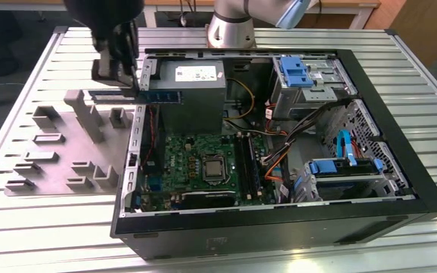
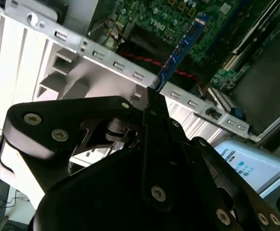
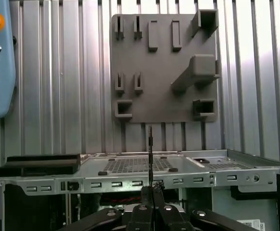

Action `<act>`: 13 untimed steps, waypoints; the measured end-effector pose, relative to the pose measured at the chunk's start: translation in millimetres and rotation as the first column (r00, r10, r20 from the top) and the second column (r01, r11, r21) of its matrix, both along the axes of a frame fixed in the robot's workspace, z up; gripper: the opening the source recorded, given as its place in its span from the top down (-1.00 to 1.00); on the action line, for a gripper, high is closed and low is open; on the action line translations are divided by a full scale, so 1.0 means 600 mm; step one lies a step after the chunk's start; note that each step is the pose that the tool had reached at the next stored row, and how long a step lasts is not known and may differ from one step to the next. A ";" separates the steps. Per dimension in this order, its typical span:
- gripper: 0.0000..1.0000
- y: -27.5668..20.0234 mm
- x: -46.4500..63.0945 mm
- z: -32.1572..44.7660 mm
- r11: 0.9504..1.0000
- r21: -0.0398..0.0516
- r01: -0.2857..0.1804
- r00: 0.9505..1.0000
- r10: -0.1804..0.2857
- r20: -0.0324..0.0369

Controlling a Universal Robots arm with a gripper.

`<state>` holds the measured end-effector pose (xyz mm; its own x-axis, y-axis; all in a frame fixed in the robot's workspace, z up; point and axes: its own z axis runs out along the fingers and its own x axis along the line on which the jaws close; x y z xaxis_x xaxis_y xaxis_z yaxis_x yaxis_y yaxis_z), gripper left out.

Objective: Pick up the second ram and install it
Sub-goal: 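Pick up the second ram and move it above second insertion slot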

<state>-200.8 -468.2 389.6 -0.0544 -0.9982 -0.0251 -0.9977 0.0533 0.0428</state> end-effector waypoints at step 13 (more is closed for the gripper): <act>0.76 0.0000 0.101 -0.001 1.000 0.000 0.000 1.000 0.000 0.000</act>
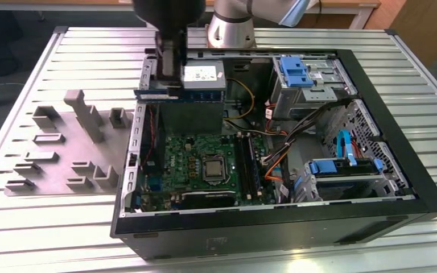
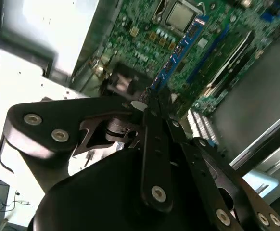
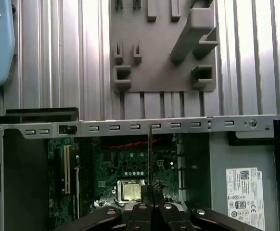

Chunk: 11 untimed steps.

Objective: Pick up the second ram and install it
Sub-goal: 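Pick up the second ram and move it above second insertion slot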

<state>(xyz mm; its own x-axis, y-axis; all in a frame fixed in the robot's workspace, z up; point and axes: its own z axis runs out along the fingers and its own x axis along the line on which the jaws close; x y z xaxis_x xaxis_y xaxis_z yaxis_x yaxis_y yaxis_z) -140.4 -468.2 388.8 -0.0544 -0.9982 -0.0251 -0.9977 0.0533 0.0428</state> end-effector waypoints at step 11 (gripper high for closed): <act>0.76 -0.0001 0.075 -0.001 1.000 0.000 0.000 1.000 0.000 0.000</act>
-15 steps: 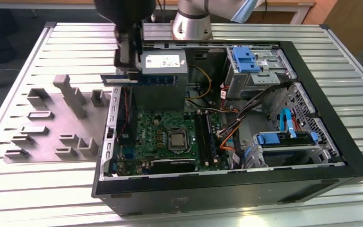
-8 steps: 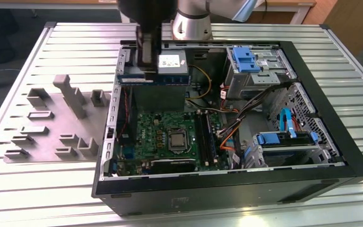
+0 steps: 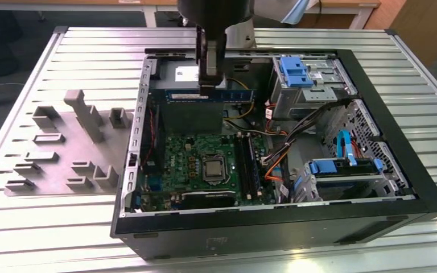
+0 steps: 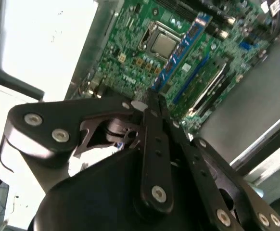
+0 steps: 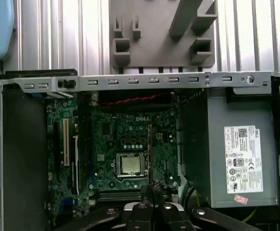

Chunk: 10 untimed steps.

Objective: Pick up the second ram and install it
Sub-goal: 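Pick up the second ram and move it above second insertion slot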

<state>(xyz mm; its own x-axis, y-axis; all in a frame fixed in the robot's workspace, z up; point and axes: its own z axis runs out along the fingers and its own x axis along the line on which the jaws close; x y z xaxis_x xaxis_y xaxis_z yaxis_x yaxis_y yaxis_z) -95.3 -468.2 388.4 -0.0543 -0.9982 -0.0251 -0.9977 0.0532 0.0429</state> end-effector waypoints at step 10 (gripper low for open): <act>0.76 0.0000 0.000 -0.020 1.000 0.000 0.000 1.000 0.000 0.000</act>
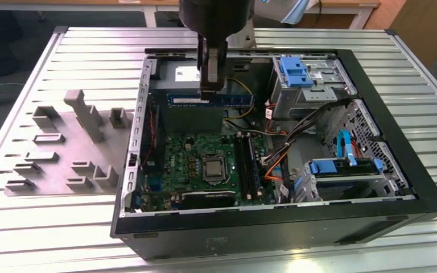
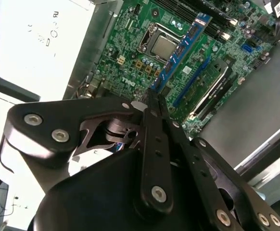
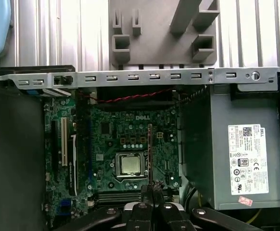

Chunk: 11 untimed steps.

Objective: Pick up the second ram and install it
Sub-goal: 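Pick up the second ram and move it above second insertion slot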

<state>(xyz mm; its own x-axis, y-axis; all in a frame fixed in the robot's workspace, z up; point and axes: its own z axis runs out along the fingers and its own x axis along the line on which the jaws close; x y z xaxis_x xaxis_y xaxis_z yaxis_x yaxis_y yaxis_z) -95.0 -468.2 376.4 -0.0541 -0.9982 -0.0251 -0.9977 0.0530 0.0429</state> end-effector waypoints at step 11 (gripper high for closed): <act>0.76 0.0000 0.009 -0.033 1.000 0.000 -0.002 1.000 0.002 0.000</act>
<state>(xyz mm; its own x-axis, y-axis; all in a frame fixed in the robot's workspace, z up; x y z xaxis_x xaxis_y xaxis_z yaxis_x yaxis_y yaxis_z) -89.5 -468.2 356.4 -0.0520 -0.9983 -0.0251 -0.9978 0.0508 0.0429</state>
